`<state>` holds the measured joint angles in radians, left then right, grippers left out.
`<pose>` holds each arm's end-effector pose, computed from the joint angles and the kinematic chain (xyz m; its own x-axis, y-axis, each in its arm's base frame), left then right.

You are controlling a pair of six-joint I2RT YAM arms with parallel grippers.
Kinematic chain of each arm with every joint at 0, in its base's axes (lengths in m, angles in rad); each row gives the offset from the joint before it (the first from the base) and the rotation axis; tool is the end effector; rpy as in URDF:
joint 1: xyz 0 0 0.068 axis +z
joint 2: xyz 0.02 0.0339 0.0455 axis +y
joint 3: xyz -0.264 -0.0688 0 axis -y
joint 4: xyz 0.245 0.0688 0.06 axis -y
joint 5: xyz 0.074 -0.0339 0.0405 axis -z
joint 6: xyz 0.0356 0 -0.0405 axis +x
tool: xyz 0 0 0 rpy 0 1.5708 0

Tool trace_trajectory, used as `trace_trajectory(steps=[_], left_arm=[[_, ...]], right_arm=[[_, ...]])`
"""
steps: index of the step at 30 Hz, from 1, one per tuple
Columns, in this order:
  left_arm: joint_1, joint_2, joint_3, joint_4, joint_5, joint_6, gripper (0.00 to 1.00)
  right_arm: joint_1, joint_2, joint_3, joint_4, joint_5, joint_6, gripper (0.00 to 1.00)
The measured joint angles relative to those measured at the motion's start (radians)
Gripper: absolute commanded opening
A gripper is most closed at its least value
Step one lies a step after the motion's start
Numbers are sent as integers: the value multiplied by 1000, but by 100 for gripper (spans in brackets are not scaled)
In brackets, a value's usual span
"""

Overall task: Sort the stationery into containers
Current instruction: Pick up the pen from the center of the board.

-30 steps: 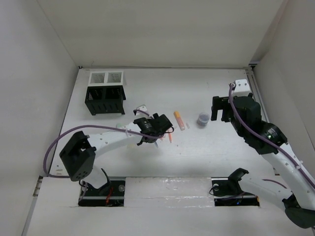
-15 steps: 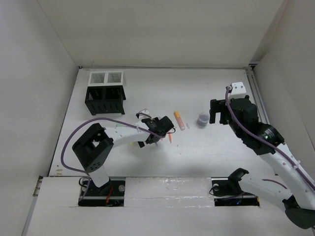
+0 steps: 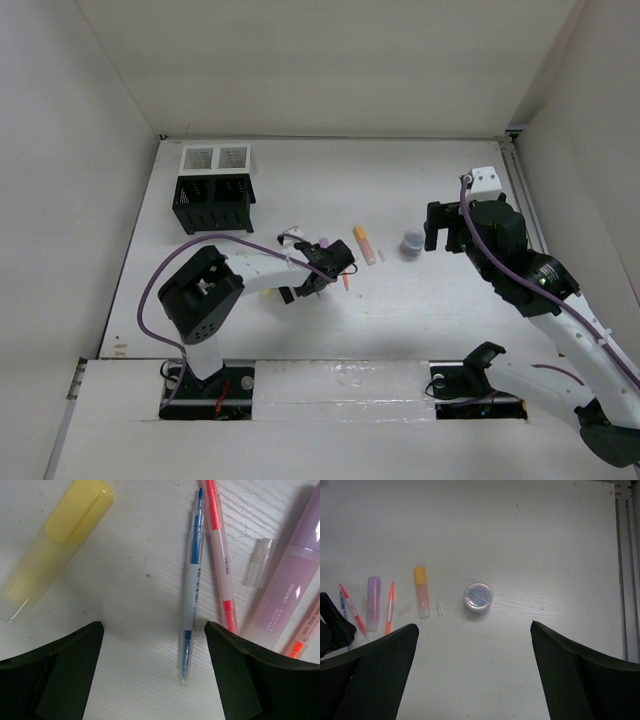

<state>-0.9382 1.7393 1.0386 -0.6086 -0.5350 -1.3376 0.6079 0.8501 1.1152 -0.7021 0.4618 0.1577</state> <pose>0.2022 -0.2452 0.1606 -0.7312 -0.4182 -0.5389 -0.4134 0.9001 -0.1377 0.1424 0.0797 0.3891 -0.3714 -0.0871 -0.9244 -0.1232 0.9914 -0.0439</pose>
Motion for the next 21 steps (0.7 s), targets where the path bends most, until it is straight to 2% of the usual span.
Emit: trace_trajectory(steps=[6, 17, 18, 19, 21], left_arm=[[0, 27, 28, -26, -7, -8, 61], [0, 6, -4, -9, -16, -21, 48], [1, 5, -7, -9, -17, -21, 44], [2, 3, -10, -8, -17, -21, 36], [8, -4, -19, 2, -16, -21, 31]], right_arm=[[0, 0, 0, 7, -3, 0, 100], [0, -12, 0, 8, -11, 0, 100], [0, -12, 0, 8, -13, 0, 100], [0, -12, 0, 8, -14, 0, 100], [0, -12, 0, 8, -18, 0, 100]])
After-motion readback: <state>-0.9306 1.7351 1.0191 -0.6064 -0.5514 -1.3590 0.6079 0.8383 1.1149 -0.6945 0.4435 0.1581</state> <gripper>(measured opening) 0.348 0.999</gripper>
